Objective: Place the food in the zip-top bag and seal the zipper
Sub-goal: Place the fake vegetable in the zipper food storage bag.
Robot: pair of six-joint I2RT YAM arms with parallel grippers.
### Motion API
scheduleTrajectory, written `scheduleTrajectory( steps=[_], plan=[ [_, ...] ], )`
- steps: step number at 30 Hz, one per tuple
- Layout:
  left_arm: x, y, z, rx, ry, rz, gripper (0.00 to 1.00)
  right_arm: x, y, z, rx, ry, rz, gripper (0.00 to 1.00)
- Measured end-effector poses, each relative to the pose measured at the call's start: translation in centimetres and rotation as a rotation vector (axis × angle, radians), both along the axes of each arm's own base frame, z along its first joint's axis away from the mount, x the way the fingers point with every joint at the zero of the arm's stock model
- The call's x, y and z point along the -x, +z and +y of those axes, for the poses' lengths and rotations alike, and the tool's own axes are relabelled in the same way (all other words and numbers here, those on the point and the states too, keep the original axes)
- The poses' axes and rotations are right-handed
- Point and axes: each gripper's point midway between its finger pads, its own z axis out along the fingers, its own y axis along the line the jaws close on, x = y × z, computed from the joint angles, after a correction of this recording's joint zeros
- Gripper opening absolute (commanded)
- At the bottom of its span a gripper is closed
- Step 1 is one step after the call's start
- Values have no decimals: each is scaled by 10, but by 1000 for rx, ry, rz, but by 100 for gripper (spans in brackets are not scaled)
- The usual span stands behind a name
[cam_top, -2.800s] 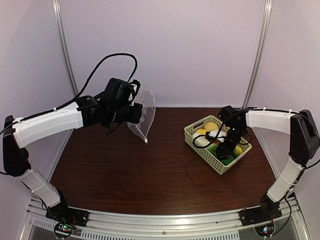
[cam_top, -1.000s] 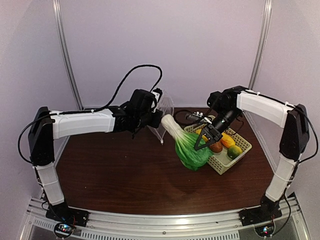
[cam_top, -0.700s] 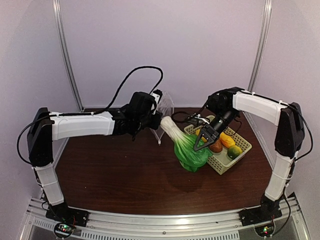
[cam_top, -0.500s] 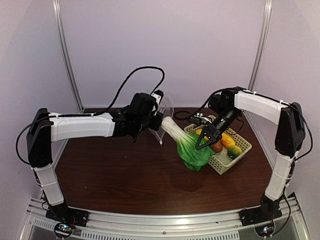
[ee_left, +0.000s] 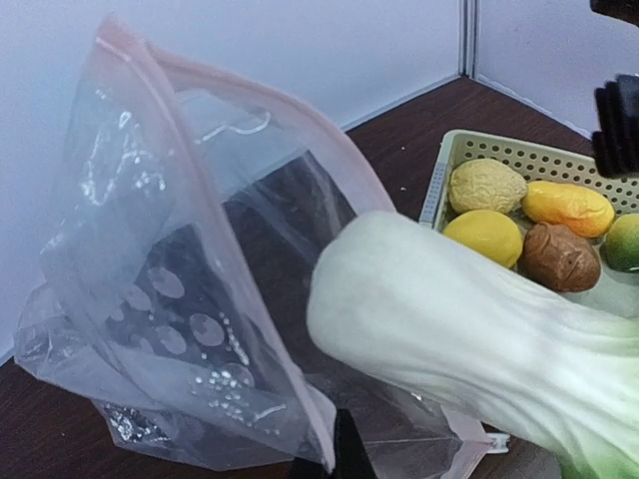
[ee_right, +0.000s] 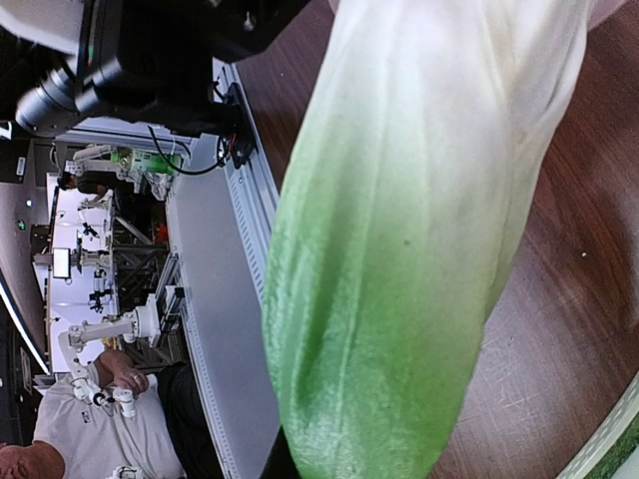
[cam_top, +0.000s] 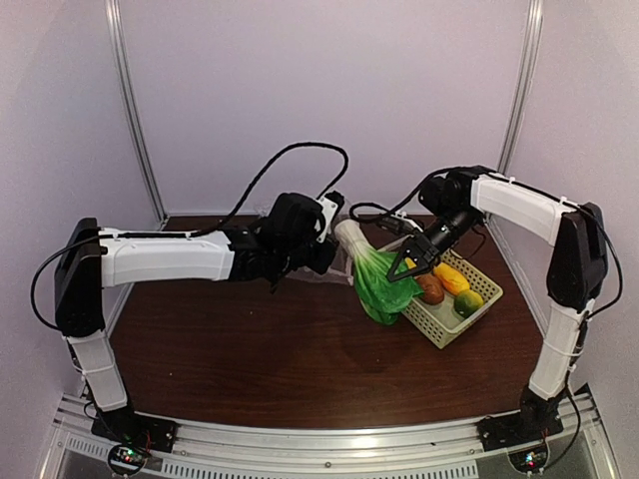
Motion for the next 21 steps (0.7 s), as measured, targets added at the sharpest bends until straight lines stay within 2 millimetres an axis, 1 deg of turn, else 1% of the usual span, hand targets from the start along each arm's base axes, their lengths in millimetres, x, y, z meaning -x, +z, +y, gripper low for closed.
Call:
scheduleTrajectory(
  steps=[5,8,12,15,17,19,21],
  plan=[
    [13,-3,-15,-27,-71,-8,0,-19,2,10,-21,0,-20,0],
    [19,-3,-23,-44,-105,-16,0,-27,2,13,-31,2,-34,0],
    [20,-4,-24,-73,-124,-31,0,-25,3,12,-35,4,-42,0],
    [24,-5,-28,-103,-171,-54,0,-15,4,8,-28,1,-28,0],
    [34,-8,-29,-130,-224,-81,0,-8,4,5,-22,-2,-12,0],
    [49,-14,-30,-167,-289,-102,0,-6,5,5,-18,-5,0,0],
    [66,-17,-37,-191,-357,-122,0,-4,6,7,-24,-8,15,0]
  ],
)
